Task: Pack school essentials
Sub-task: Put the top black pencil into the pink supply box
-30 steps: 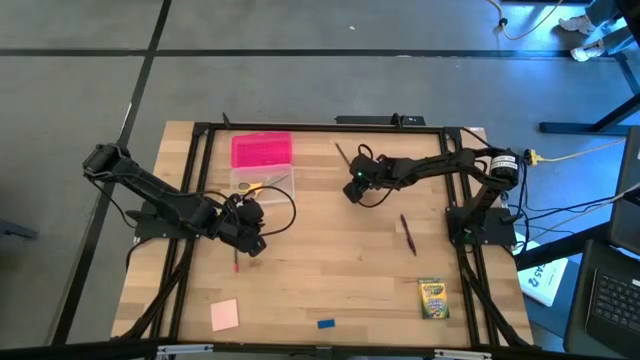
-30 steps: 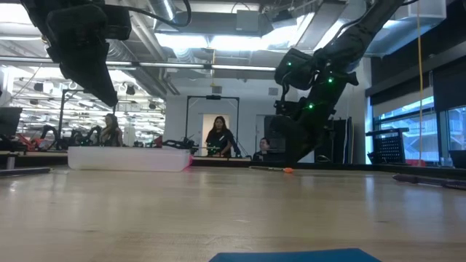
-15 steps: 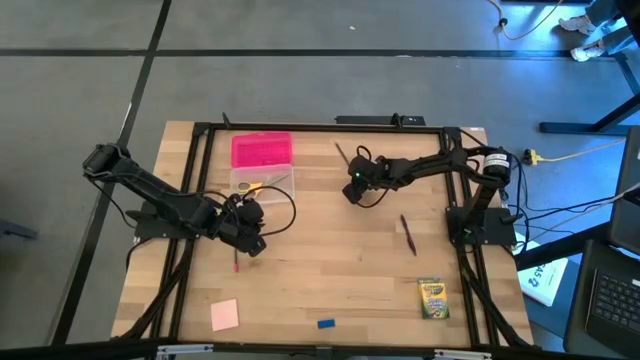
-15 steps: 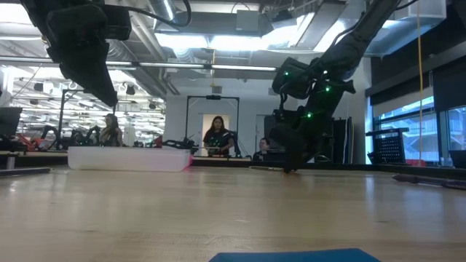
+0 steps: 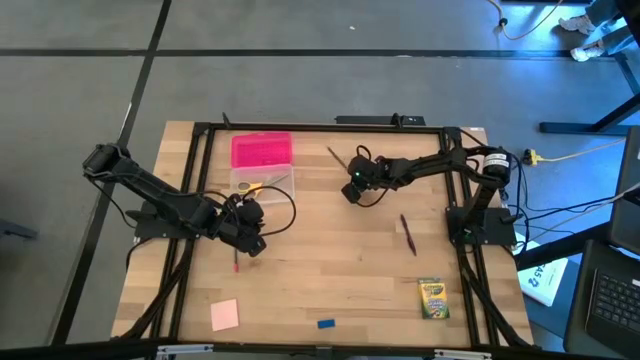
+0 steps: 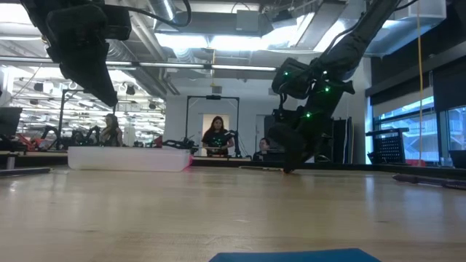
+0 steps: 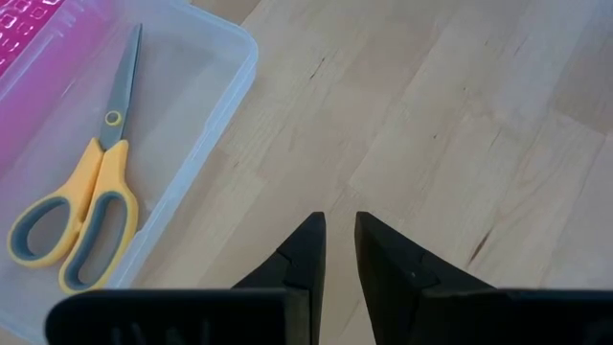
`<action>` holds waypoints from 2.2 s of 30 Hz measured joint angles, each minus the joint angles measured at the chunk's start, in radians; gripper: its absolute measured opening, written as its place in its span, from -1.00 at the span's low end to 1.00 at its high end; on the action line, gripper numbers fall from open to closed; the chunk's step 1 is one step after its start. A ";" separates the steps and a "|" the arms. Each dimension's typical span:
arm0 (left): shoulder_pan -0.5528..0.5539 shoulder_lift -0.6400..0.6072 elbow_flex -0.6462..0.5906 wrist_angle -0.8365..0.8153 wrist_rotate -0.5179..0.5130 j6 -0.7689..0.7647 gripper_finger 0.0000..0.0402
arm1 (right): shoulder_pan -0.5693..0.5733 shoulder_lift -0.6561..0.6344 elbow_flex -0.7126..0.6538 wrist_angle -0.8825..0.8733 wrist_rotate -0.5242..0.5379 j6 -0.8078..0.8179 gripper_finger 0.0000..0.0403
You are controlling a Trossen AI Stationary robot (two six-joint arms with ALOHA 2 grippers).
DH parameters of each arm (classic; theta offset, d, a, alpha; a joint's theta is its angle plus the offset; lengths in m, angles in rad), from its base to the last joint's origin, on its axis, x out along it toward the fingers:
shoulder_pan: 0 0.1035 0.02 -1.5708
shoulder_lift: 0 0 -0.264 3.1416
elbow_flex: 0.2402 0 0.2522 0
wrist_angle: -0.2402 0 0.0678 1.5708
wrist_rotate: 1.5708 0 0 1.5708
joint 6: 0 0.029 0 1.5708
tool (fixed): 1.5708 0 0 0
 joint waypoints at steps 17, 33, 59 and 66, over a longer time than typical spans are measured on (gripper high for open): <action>0.000 0.000 0.000 -0.001 -0.002 -0.018 -0.73 | -0.001 0.000 0.000 0.002 -0.017 -0.003 -0.81; 0.000 0.000 0.000 -0.188 -0.025 -0.311 -0.73 | 0.018 0.005 0.144 -0.026 -0.023 -0.119 -0.80; -0.154 -0.020 0.021 -0.358 -0.017 -0.607 -0.73 | 0.127 0.066 0.345 0.156 -0.190 -0.422 -0.80; -0.208 -0.049 0.063 -0.365 -0.028 -0.610 -0.73 | 0.127 0.143 0.345 0.343 -0.290 -0.450 -0.80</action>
